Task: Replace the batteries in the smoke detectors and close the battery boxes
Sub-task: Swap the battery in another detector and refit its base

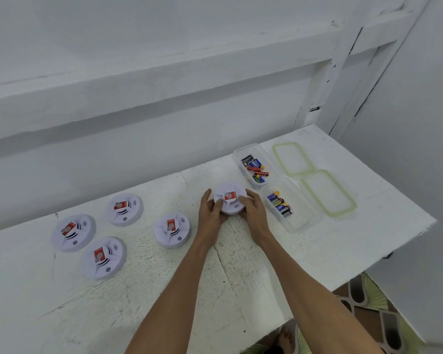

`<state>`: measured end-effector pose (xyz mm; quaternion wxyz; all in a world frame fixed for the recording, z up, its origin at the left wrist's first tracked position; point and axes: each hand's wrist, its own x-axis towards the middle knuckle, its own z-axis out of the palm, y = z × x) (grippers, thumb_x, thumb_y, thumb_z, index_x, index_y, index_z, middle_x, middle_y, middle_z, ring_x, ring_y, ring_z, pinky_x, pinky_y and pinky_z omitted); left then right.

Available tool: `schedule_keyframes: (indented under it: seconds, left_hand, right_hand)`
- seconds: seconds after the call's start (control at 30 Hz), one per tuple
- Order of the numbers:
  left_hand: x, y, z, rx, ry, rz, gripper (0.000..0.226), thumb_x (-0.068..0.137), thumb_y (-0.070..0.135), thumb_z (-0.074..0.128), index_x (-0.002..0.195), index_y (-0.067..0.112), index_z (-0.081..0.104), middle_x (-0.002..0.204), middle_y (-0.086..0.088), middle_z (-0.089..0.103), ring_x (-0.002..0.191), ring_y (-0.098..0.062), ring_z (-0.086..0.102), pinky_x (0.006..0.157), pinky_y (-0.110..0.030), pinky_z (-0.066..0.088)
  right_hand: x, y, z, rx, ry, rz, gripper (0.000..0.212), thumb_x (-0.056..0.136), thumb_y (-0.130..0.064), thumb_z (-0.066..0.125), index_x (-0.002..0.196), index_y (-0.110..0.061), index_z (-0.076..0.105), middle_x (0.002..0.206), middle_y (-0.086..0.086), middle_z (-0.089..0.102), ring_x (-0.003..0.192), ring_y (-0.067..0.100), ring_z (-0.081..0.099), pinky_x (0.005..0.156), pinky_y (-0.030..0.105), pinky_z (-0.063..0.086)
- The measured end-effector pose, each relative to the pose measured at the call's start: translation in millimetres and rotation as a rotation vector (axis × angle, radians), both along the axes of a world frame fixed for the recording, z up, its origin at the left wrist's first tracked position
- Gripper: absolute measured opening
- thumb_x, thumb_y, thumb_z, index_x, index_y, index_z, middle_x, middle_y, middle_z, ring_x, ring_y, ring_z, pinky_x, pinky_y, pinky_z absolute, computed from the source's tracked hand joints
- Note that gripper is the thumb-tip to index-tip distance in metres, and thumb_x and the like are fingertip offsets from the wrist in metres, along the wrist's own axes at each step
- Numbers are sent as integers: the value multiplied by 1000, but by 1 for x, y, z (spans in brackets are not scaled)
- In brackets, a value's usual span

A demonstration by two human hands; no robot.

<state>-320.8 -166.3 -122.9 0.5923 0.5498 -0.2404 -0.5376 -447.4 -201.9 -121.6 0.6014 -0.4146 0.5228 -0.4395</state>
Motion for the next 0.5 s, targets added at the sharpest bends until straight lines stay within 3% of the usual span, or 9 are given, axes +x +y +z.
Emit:
schedule_keyframes:
  seconds: [0.1, 0.2, 0.3, 0.4, 0.5]
  left_hand:
    - [-1, 2, -2, -54, -34, -44, 40, 108, 13, 52, 147, 17, 50, 141, -6, 63, 125, -23, 66, 99, -42, 59]
    - [3, 4, -1, -21, 5, -39, 36, 101, 10, 65, 133, 17, 51, 137, -13, 65, 120, -22, 69, 94, -35, 60]
    - [7, 7, -6, -33, -42, -81, 57, 89, 13, 78, 137, 19, 46, 138, -13, 65, 120, -23, 68, 96, -40, 60]
    - [9, 8, -8, -87, -192, -171, 77, 92, 9, 77, 157, 26, 38, 148, 6, 58, 129, -13, 61, 99, -37, 58]
    - [15, 5, -7, -121, -229, -219, 78, 87, 10, 81, 154, 27, 44, 145, 5, 61, 130, -16, 62, 100, -40, 57]
  right_hand:
    - [-3, 0, 0, 5, -24, 19, 42, 88, -21, 68, 127, -13, 54, 121, 3, 68, 109, 16, 68, 96, 45, 55]
    - [-5, -1, -2, 35, -104, -52, 45, 85, -30, 73, 122, -9, 60, 114, 7, 72, 107, 21, 69, 96, 48, 55]
    - [0, 1, 1, -38, -41, -81, 34, 92, -31, 68, 123, -17, 66, 114, -1, 73, 106, 14, 69, 90, 35, 58]
    - [3, 4, 4, -112, 28, -65, 34, 97, -32, 61, 130, -23, 65, 119, -13, 70, 109, 1, 65, 86, 18, 54]
    - [1, 1, 2, -120, 54, -51, 36, 97, -37, 60, 131, -25, 64, 122, -15, 68, 113, 1, 63, 91, 20, 53]
